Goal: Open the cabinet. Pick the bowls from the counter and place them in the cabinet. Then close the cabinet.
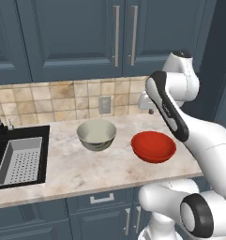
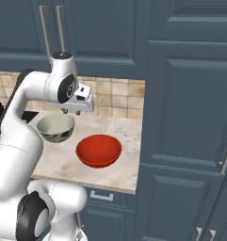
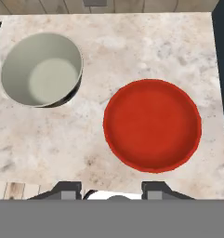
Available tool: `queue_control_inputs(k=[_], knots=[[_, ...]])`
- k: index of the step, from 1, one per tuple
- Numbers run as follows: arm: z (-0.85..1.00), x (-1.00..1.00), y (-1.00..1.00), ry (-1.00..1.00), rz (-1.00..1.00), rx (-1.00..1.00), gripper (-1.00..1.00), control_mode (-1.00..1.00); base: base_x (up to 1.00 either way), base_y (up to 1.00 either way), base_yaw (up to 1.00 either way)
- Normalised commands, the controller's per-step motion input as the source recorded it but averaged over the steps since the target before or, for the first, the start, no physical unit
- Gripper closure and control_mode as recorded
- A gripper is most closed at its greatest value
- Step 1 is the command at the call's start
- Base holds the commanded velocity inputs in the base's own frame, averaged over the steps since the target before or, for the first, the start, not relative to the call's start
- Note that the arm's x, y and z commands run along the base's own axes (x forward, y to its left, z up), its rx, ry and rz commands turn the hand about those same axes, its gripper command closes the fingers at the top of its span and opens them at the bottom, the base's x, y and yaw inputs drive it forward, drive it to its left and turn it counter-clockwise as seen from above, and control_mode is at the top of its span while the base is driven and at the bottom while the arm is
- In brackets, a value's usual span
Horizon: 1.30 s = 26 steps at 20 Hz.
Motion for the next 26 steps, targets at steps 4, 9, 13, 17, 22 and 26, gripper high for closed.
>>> queue_control_inputs(k=[4,9,13,17,22,26], knots=[[0.0,-0.35,0.0,-0.07,0.0,0.0,-1.0,-1.0,0.0,0.0,0.0],[0.0,-0.53,0.0,-0.2,0.0,0.0,-1.0,-1.0,0.0,0.0,0.0],[0.1,-0.46,0.03,-0.24,0.0,0.0,-1.0,-1.0,0.0,0.0,0.0],[0.31,-0.38,0.08,-0.25,0.0,0.0,-1.0,-1.0,0.0,0.0,0.0],[0.39,-0.16,0.23,-0.17,0.03,-0.02,-1.0,-1.0,0.0,0.0,0.0],[0.5,-0.06,0.21,-0.08,0.02,-0.05,-1.0,-1.0,0.0,0.0,0.0]])
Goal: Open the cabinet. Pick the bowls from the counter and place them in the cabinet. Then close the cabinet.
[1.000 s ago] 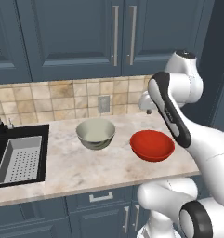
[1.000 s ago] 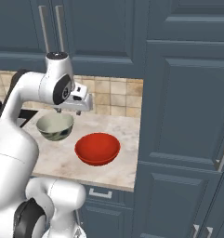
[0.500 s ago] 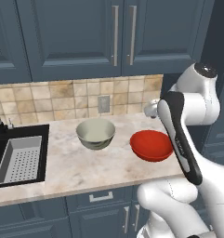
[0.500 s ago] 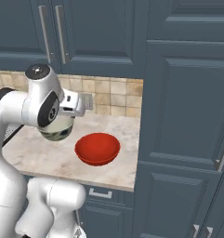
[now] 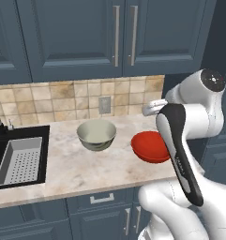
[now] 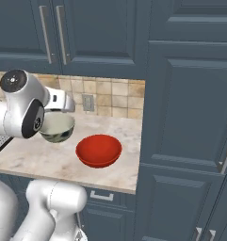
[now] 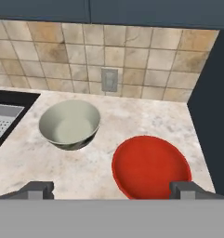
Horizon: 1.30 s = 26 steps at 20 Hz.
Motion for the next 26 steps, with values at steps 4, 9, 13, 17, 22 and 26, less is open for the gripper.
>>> queue_control_inputs(k=[4,9,13,17,22,26], knots=[[0.43,0.0,0.16,-0.02,0.0,-0.03,-1.0,-1.0,0.0,0.0,0.0],[0.53,0.0,0.09,-0.12,0.0,-0.04,-1.0,-1.0,0.0,0.0,0.0],[0.48,0.0,0.06,-0.15,0.0,-0.04,-1.0,-1.0,0.0,0.0,0.0],[0.34,0.0,0.16,-0.16,0.0,0.0,-1.0,-1.0,0.0,0.0,0.0],[0.33,0.0,0.24,-0.24,0.0,0.0,-1.0,-1.0,0.0,0.0,0.0],[0.32,0.01,0.16,-0.21,0.0,0.0,-1.0,-1.0,0.0,0.0,0.0]])
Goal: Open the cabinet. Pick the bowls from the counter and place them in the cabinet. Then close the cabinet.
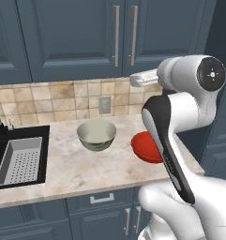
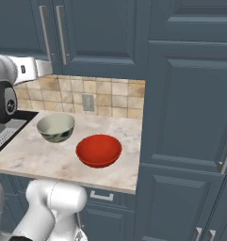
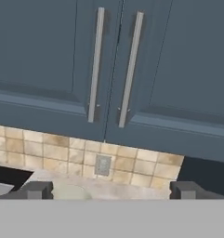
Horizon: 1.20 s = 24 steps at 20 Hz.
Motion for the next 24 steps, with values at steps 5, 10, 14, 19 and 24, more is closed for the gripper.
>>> queue_control_inputs(k=[5,10,14,19,24], knots=[[0.16,0.05,0.0,-0.09,0.0,0.0,-1.0,-1.0,0.0,0.0,0.0],[0.11,0.12,0.0,-0.03,0.0,0.0,-1.0,-1.0,0.0,0.0,0.0],[0.15,0.19,0.0,-0.04,0.0,0.0,-1.0,-1.0,0.0,0.0,0.0],[0.18,0.32,0.0,-0.05,0.0,0.0,-1.0,-1.0,0.0,0.0,0.0],[0.11,0.41,0.0,-0.05,0.0,0.0,-1.0,-1.0,0.0,0.0,0.0]])
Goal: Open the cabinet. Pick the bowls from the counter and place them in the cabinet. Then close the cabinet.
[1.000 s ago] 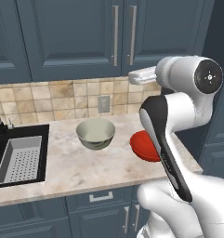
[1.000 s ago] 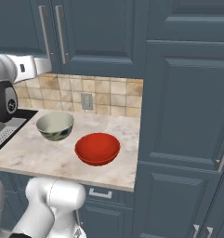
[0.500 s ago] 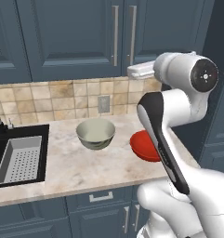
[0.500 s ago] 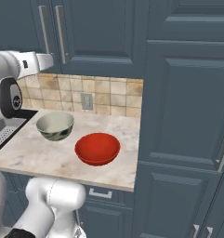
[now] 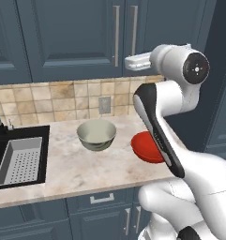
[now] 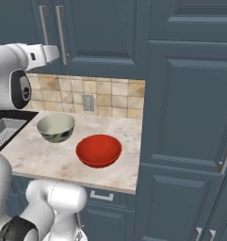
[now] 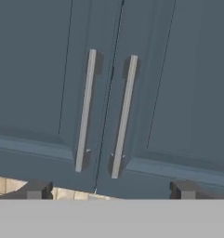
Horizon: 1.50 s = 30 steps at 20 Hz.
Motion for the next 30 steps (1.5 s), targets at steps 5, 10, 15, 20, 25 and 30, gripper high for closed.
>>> queue_control_inputs(k=[5,10,15,20,25,30], knots=[[0.0,0.66,-0.01,0.0,0.0,0.0,-1.0,-1.0,0.0,0.0,0.0],[0.0,0.67,-0.03,0.0,0.0,0.0,-1.0,-1.0,0.0,0.0,0.0],[0.0,0.69,0.0,0.0,0.0,0.0,-1.0,-1.0,0.0,0.0,0.0],[0.0,0.64,0.0,0.0,0.0,0.0,-1.0,-1.0,0.0,0.0,0.0],[0.0,0.71,0.0,0.0,0.0,0.0,-1.0,-1.0,0.0,0.0,0.0],[0.0,0.68,0.0,0.0,0.0,0.0,-1.0,-1.0,0.0,0.0,0.0]])
